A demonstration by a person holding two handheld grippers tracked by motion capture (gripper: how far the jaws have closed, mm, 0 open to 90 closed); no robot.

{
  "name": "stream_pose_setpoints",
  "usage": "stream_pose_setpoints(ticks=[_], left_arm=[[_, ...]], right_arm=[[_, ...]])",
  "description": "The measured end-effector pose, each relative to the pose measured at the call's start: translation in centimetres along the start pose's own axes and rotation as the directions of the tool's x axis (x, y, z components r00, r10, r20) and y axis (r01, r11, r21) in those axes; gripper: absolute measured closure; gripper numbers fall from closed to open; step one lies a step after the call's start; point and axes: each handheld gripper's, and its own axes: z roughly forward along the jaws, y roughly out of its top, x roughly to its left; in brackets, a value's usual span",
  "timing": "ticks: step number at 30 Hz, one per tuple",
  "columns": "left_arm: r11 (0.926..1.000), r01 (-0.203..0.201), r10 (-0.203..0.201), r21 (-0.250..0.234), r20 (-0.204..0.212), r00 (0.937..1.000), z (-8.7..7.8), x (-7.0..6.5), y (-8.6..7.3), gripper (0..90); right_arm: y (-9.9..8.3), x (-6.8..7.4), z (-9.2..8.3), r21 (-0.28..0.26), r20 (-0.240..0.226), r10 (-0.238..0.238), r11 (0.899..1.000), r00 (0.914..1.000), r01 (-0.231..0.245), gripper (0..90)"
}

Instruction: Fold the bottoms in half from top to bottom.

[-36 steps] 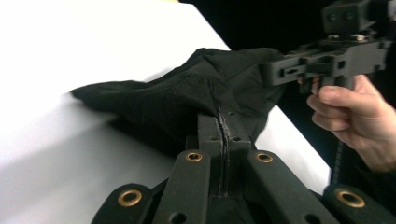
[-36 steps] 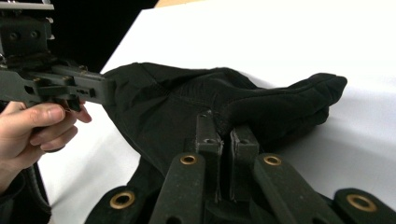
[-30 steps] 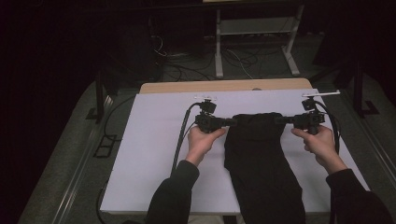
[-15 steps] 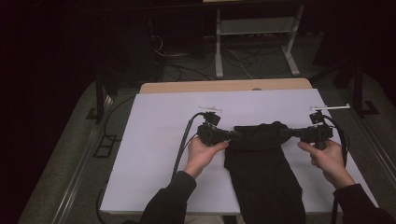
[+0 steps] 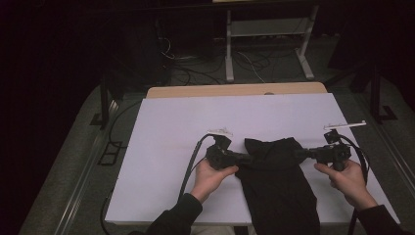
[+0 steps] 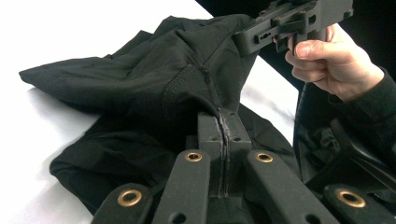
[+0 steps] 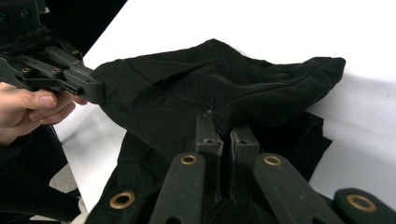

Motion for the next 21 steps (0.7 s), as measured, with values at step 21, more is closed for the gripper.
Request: stream_pose_setpoints(ticks=[21], left_arm=[[0.9964, -0.074, 0.074, 0.041, 0.011, 0.9972, -0.2, -1.6, -1.5, 88.0]], right_arm=[[-1.5, 0.9, -0.4, 0.031, -0.021, -0.019, 0.999, 0.9996, 0.019, 83.9]])
